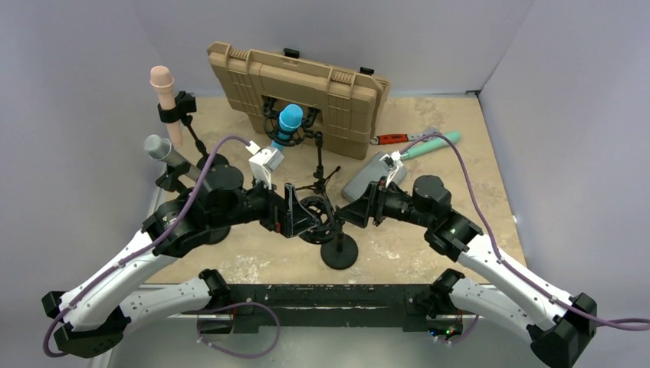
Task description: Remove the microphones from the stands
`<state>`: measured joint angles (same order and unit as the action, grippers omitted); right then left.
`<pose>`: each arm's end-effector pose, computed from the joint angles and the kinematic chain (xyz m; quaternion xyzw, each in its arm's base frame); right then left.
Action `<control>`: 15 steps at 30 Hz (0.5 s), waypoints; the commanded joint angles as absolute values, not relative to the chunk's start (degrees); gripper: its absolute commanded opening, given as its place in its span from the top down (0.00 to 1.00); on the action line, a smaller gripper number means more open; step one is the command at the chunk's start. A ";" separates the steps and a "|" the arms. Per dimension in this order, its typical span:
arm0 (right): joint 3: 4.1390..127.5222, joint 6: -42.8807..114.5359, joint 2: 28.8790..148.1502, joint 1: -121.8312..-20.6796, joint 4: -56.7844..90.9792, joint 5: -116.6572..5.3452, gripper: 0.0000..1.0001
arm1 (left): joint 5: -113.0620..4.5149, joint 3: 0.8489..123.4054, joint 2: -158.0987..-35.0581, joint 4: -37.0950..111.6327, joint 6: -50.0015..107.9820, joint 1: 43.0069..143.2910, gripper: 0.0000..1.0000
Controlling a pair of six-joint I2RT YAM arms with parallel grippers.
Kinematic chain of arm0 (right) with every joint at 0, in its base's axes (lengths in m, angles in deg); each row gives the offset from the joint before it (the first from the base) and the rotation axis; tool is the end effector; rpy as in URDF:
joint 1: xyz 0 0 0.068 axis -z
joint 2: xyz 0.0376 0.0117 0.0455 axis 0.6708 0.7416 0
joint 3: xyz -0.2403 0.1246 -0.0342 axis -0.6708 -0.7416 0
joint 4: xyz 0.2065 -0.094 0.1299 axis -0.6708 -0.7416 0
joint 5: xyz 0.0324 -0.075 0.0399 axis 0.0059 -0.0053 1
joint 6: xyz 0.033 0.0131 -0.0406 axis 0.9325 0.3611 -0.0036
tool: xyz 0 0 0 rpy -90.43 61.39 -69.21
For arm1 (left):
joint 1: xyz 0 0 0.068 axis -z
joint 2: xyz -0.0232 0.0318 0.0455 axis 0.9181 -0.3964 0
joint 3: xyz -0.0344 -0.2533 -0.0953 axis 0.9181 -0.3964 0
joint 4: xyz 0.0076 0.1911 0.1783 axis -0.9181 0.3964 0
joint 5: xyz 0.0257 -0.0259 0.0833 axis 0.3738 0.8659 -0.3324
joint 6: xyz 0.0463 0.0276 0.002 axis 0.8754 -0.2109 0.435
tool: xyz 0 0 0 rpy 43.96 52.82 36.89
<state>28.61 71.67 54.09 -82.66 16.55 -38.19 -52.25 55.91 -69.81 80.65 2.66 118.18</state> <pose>0.1381 0.1381 0.3124 -0.1268 0.7468 0.5431 0.3622 0.0954 -0.1302 0.3975 0.1476 0.8234 -0.4353 0.3328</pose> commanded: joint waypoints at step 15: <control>22.88 69.14 55.29 -82.73 10.81 -46.79 0.35 | -54.31 53.85 -67.60 79.89 2.75 118.33 0.00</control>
<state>25.68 72.15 53.89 -82.73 20.24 -40.40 -52.86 54.08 -68.50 80.58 2.59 118.18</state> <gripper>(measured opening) 0.648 0.998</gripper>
